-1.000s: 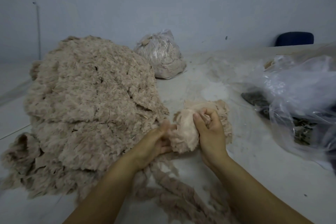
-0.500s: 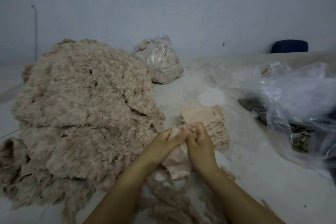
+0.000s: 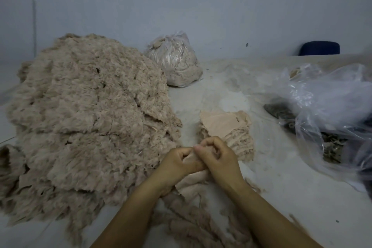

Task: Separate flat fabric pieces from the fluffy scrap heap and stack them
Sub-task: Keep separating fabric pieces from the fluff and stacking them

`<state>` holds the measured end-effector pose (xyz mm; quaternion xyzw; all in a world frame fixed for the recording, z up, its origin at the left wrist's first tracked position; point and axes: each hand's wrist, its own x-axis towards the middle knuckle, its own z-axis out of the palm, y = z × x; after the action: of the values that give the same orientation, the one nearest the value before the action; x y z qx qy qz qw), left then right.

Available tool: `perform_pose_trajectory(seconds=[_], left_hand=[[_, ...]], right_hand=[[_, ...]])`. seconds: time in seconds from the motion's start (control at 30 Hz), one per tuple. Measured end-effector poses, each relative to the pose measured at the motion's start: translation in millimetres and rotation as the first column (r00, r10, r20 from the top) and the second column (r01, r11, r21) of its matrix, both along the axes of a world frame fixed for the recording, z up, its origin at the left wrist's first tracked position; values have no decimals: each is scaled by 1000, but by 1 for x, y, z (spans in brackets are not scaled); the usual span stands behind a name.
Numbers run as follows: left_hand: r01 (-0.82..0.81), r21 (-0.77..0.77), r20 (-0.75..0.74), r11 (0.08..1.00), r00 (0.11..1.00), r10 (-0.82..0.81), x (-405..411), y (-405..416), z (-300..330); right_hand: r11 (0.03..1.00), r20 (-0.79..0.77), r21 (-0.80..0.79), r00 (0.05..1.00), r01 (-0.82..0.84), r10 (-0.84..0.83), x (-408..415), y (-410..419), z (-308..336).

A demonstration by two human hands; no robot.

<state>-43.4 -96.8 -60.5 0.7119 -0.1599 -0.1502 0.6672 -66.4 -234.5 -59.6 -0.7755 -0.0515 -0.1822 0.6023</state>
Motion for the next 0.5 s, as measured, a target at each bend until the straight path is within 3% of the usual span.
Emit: perform_pose_trajectory(seconds=[0.07,0.17,0.37,0.5], left_hand=[[43,40,24,998,999,-44,-3,-1,1],[88,-34,23,996,996,-87,-4,-1,5],[95,-170,-22,981,995,-100,1,4,1],[52,-262,-47,964,997,-66,1,7,1]], right_hand=[[999,58,-45,998,25,-23,0,1,-1],[995,102,-12,990,101,-99,0,3,-2],[961,24,253,992,112,-122,-1,14,-5],[844,-118,512,986,163,-119,3,10,-3]])
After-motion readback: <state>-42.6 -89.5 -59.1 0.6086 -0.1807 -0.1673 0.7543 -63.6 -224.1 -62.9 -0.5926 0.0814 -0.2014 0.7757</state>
